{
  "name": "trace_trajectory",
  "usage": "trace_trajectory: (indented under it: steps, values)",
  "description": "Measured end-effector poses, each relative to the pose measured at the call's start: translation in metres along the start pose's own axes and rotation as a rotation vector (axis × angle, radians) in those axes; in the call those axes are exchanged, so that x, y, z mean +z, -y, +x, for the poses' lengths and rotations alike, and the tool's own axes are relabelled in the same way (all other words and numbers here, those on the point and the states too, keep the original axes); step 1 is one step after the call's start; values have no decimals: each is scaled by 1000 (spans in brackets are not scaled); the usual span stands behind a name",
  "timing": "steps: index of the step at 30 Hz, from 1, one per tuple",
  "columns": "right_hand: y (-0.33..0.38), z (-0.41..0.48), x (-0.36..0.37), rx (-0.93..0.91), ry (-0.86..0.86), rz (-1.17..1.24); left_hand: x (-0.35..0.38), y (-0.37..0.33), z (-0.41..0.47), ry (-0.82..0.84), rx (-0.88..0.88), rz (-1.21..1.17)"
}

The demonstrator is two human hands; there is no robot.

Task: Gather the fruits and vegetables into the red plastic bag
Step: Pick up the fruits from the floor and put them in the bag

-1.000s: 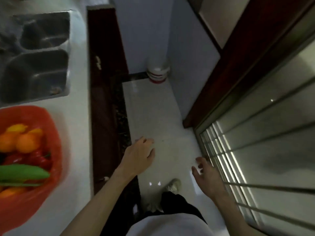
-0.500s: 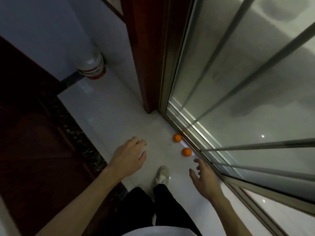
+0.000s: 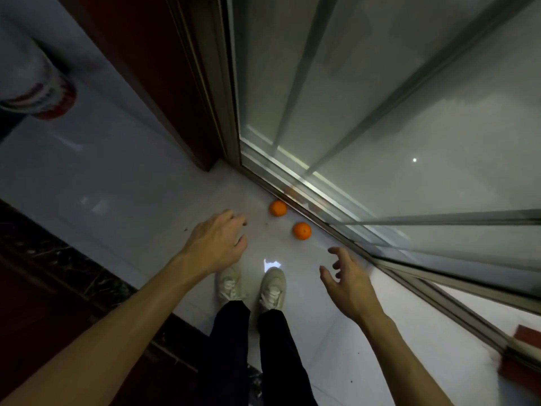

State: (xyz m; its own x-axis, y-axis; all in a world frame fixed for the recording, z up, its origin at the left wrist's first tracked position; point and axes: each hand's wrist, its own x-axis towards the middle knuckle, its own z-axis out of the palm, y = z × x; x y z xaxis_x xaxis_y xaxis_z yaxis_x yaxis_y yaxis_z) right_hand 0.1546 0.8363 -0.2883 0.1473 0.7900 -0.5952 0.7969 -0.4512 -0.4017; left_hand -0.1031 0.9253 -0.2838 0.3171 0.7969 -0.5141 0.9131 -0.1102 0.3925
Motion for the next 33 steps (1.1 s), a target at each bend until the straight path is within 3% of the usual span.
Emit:
trace_trajectory:
  steps: [14, 22, 33]
  values:
    - [-133, 201, 153, 90, 154, -90, 234, 64, 192, 107, -5, -106]
    - [-200, 300, 240, 101, 141, -82, 346, 85, 292, 158, -33, -166]
    - [-245, 372, 308, 138, 28, -96, 441, 97, 382, -61, -32, -452]
